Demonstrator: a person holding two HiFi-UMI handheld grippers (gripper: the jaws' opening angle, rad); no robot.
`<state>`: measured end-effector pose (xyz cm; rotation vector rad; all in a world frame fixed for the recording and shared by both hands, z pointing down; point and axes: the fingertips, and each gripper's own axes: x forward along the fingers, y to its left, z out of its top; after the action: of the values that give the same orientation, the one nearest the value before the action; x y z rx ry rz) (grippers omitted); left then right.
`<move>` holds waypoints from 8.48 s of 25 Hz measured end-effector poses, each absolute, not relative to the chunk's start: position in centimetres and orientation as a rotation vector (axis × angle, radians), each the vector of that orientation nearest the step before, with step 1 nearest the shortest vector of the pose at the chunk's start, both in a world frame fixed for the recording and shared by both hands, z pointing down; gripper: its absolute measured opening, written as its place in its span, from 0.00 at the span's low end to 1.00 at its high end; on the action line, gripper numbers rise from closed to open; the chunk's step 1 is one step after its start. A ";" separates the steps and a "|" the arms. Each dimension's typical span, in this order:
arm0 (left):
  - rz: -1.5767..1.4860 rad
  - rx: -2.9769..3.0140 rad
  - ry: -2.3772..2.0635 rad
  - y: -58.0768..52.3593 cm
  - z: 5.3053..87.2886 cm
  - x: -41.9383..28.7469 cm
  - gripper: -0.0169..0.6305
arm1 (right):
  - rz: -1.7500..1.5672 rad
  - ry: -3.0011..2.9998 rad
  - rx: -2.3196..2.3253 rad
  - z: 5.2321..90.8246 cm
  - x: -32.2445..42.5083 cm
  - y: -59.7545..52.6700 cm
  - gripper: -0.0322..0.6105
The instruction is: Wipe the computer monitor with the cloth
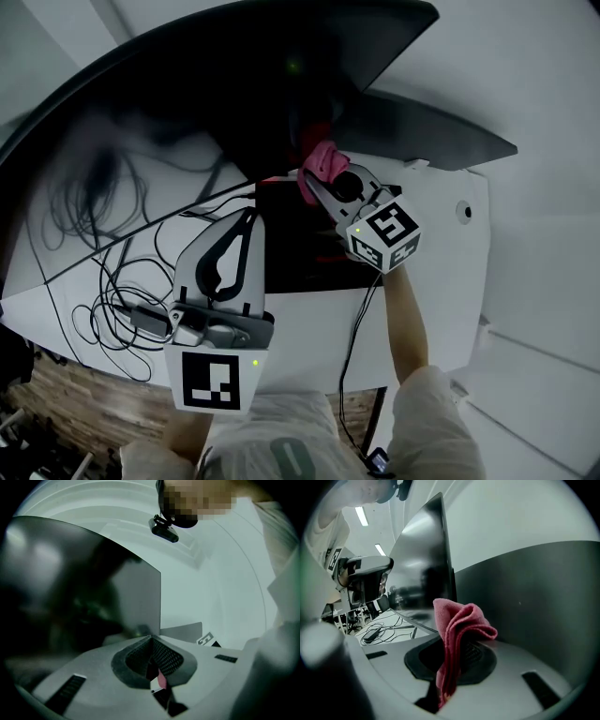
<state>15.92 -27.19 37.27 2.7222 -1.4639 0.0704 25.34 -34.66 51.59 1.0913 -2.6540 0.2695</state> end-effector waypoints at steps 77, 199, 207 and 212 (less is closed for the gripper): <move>0.039 2.236 -2.096 -10.6 39.2 -46.6 0.05 | 1.090 -2.626 1.454 56.2 -33.2 -17.6 0.13; -0.112 2.640 -1.974 -18.7 24.4 4.8 0.05 | -1.092 -1.541 0.701 19.5 23.1 -33.7 0.13; -0.112 2.606 -2.060 -17.4 23.9 3.7 0.05 | -1.060 -1.745 0.844 18.5 23.0 -32.6 0.13; -0.159 2.626 -2.081 -15.9 22.2 2.9 0.05 | -1.003 -2.113 1.162 15.7 19.5 -27.6 0.13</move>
<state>2.94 -15.87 22.17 2.6263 -2.0811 -0.1587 19.45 -27.57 15.70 1.1624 -2.1126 -1.0031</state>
